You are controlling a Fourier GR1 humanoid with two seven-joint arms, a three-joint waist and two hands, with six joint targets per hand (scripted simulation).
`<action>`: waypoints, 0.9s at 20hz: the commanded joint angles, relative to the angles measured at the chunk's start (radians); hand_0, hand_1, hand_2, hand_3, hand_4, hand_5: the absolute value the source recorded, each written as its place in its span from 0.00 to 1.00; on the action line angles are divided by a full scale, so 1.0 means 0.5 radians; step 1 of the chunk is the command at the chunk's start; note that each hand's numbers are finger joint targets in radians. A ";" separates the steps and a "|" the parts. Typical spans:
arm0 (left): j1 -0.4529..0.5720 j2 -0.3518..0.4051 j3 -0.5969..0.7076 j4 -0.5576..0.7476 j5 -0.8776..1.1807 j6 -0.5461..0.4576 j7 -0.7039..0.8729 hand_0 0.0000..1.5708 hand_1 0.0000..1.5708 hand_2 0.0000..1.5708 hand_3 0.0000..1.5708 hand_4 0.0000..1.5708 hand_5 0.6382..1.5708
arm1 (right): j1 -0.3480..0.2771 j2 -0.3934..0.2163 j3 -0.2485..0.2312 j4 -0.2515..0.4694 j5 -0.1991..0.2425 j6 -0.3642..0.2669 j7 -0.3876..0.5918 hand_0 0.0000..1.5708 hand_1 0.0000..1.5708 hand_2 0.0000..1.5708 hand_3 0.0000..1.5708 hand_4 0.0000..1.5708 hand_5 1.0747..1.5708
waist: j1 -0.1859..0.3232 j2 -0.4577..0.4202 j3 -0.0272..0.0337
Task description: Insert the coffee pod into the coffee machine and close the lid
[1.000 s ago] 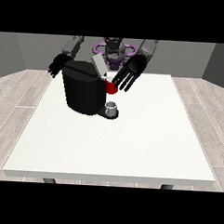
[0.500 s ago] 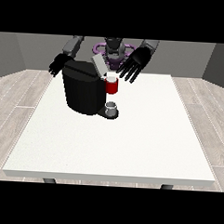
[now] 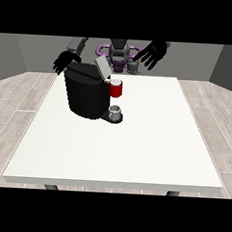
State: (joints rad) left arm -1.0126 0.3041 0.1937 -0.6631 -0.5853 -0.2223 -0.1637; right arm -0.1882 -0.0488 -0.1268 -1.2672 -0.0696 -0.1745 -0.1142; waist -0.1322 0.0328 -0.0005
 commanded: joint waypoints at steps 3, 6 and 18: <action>0.367 -0.284 0.268 0.003 0.379 0.008 -0.148 0.00 0.00 0.00 0.00 0.00 1.00 | 0.119 -0.044 -0.064 -0.031 -0.069 0.030 0.075 0.00 0.00 0.00 0.00 0.25 1.00 | 0.164 -0.268 -0.002; 0.481 -0.358 0.273 -0.032 0.421 0.017 -0.054 0.00 0.00 0.00 0.00 0.00 1.00 | 0.288 -0.086 -0.004 -0.043 0.000 0.081 0.042 0.00 0.00 0.00 0.00 0.31 1.00 | 0.197 -0.461 0.000; 0.952 -0.529 0.328 -0.183 0.669 -0.073 -0.182 0.00 0.00 0.00 0.00 0.00 1.00 | 0.110 -0.227 0.126 -0.388 -0.016 0.302 0.264 0.00 0.00 0.00 0.00 0.03 1.00 | 0.366 -0.606 0.001</action>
State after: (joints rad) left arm -0.6023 0.0826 0.3621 -0.7183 -0.2821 -0.2578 -0.2412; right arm -0.1258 -0.1477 -0.0777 -1.4256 -0.0720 -0.0581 0.0084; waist 0.0266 -0.2570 -0.0006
